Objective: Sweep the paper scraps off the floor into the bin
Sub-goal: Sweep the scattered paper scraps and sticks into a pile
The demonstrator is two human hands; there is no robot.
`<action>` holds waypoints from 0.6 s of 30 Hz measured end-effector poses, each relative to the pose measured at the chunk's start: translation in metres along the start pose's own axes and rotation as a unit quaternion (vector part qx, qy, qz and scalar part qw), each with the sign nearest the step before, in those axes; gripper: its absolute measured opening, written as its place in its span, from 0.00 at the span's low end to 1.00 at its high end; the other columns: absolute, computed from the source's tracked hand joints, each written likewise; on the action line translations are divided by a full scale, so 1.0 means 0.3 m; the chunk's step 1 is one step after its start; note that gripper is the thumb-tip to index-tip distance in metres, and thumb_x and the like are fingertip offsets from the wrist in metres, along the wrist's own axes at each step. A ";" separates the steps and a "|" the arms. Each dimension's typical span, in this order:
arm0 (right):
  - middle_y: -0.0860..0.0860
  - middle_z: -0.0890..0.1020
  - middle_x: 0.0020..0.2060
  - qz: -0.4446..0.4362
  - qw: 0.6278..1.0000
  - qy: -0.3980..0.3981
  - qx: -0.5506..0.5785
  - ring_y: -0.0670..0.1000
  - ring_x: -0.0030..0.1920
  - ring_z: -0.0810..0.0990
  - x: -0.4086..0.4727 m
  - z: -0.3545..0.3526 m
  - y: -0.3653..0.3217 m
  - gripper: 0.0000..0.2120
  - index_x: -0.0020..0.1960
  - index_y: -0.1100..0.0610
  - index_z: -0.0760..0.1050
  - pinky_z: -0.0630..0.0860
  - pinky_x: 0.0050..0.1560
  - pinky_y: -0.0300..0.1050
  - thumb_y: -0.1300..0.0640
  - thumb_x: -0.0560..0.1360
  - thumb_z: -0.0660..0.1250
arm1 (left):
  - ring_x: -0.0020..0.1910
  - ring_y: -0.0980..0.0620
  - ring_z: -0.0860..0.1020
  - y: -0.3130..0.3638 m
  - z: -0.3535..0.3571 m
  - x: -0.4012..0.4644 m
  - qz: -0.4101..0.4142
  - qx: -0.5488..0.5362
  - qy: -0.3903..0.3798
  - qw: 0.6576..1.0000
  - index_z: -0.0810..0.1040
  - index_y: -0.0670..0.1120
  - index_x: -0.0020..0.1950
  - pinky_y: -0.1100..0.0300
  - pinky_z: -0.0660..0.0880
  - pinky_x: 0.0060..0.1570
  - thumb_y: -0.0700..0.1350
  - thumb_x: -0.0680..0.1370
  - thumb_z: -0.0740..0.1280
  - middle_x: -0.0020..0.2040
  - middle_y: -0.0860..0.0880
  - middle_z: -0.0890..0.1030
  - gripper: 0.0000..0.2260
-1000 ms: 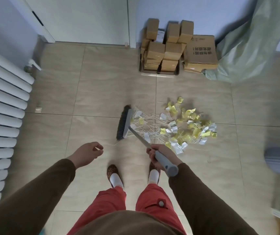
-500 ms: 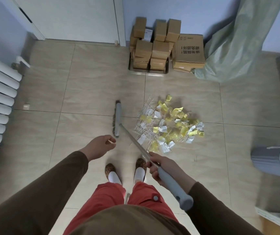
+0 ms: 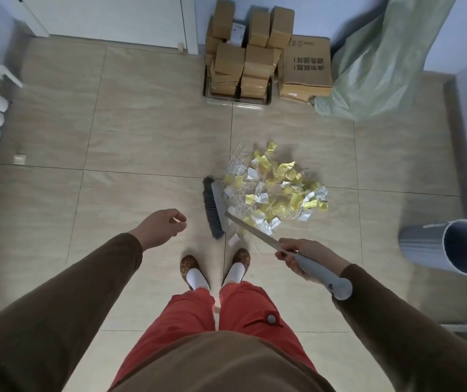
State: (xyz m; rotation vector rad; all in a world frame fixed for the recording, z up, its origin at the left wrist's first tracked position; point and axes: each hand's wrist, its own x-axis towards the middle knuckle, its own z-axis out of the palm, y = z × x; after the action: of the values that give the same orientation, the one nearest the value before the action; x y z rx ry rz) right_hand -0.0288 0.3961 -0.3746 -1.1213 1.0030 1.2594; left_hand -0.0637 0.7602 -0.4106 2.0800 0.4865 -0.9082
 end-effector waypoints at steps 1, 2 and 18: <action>0.55 0.77 0.33 -0.011 1.000 0.016 0.001 0.45 0.19 0.72 -0.014 -0.013 0.004 0.05 0.58 0.57 0.68 0.73 0.19 0.34 0.59 0.83 0.60 | 0.49 0.48 0.83 0.005 0.015 -0.006 -0.003 -0.004 -0.005 1.000 0.80 0.48 0.57 0.56 0.75 0.43 0.49 0.79 0.68 0.49 0.45 0.84 0.09; 0.56 0.76 0.34 -0.027 0.999 0.035 -0.008 0.45 0.18 0.71 -0.027 -0.020 0.011 0.07 0.60 0.56 0.70 0.72 0.19 0.34 0.60 0.83 0.59 | 0.48 0.48 0.83 0.012 0.029 -0.010 -0.004 -0.007 -0.009 1.000 0.80 0.48 0.57 0.56 0.76 0.43 0.49 0.79 0.68 0.49 0.45 0.84 0.09; 0.56 0.80 0.38 0.048 0.966 -0.071 -0.244 0.46 0.23 0.73 -0.129 -0.466 -0.101 0.14 0.67 0.58 0.70 0.74 0.22 0.36 0.61 0.82 0.61 | 0.48 0.45 0.84 0.419 0.450 -0.011 -0.046 -0.062 0.064 0.995 0.80 0.47 0.55 0.59 0.75 0.40 0.43 0.79 0.67 0.50 0.44 0.84 0.06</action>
State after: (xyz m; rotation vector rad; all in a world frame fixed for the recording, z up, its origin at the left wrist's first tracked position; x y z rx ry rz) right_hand 0.0035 0.2522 -0.3607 -1.3410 0.6581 1.6983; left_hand -0.0491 0.5765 -0.4004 2.0232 0.6948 -0.7802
